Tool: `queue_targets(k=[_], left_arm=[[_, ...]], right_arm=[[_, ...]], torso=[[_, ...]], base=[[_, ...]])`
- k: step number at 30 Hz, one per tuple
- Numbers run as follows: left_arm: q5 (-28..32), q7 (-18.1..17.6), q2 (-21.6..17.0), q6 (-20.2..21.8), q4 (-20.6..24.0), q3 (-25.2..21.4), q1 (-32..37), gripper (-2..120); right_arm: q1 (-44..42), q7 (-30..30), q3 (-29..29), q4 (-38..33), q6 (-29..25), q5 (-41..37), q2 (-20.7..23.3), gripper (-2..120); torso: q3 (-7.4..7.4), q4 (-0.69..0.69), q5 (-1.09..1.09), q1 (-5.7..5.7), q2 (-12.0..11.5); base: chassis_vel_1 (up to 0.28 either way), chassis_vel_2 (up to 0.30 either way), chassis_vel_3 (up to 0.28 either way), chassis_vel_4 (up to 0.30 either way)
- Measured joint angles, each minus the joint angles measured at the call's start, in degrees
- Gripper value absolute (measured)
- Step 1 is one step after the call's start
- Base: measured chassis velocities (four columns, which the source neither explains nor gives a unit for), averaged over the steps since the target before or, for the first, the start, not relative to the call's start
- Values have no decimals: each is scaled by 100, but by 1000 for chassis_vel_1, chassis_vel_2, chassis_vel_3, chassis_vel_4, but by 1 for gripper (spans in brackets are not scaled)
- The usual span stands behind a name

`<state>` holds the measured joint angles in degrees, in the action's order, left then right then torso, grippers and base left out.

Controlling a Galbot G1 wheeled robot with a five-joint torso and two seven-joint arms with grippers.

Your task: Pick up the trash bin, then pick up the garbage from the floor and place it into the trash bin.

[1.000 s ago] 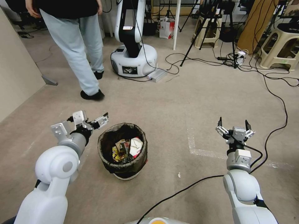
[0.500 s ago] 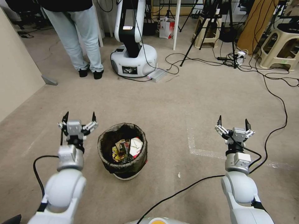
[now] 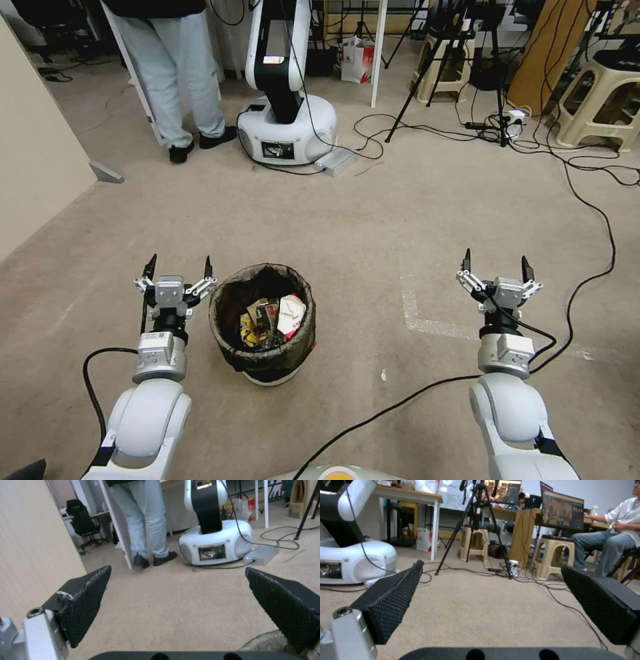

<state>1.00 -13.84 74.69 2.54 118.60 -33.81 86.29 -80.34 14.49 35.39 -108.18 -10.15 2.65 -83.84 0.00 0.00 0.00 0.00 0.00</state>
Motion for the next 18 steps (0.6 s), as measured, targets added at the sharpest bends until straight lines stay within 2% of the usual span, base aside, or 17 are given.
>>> queue_targets(k=[18], left_arm=[[31, -7, -5, 34, 0, -4, -9, 100]], right_arm=[[2, 8, 3, -5, 9, 4, 4, 100]], torso=[[0, 0, 0, 0, 0]], base=[[0, 0, 0, 0]])
